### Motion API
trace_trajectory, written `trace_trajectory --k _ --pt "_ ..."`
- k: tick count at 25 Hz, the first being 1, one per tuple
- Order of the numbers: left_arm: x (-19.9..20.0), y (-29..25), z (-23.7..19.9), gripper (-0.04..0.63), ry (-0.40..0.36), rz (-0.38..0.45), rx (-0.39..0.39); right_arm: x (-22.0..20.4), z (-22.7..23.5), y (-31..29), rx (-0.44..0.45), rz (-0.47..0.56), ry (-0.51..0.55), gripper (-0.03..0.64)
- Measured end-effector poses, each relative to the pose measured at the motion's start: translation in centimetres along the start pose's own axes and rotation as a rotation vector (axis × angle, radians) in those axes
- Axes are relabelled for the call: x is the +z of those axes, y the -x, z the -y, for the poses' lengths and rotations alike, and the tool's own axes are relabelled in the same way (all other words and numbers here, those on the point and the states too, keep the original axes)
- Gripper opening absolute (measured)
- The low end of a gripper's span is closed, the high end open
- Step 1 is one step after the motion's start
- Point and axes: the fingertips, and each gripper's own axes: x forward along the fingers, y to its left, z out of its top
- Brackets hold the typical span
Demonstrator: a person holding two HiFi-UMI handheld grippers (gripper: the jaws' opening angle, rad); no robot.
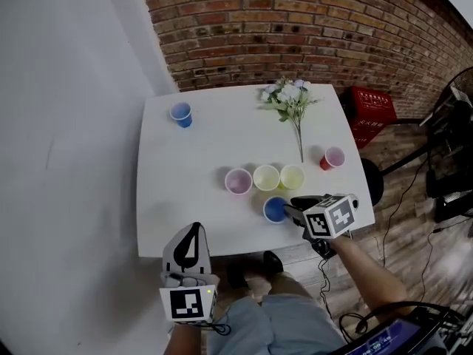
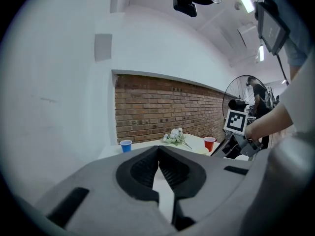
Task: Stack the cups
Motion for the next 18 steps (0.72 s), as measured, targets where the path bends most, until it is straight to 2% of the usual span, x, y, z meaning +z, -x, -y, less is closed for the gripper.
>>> trace_trajectory --k 5,9,10,12,18 --pt "-0.3 0.2 -0.6 0.009 -0.005 -0.001 -0.007 0.4 -0.5 -0.3 -0.007 -0.069 0.051 0.126" --pt "-0.4 0.4 -0.8 0.009 0.005 -0.003 -0.013 -0.2 -0.7 -0.7 0.003 -0.124 0.038 0.13" --pt "-0.5 0.5 -0.9 0.009 0.008 -0.01 -0.011 -0.4 -0.7 -0.8 -0.002 -0.14 0.039 0.114" --pt "-0.5 0.5 -1.0 0.009 0.008 -0.008 -0.012 -0.8 -0.6 -1.0 -0.021 -0.166 0.051 0.037" --pt "-0.1 0.6 -0.9 0.009 0.005 0.018 -0.028 0.0 -2.3 0.7 0.02 -0.22 0.076 0.029"
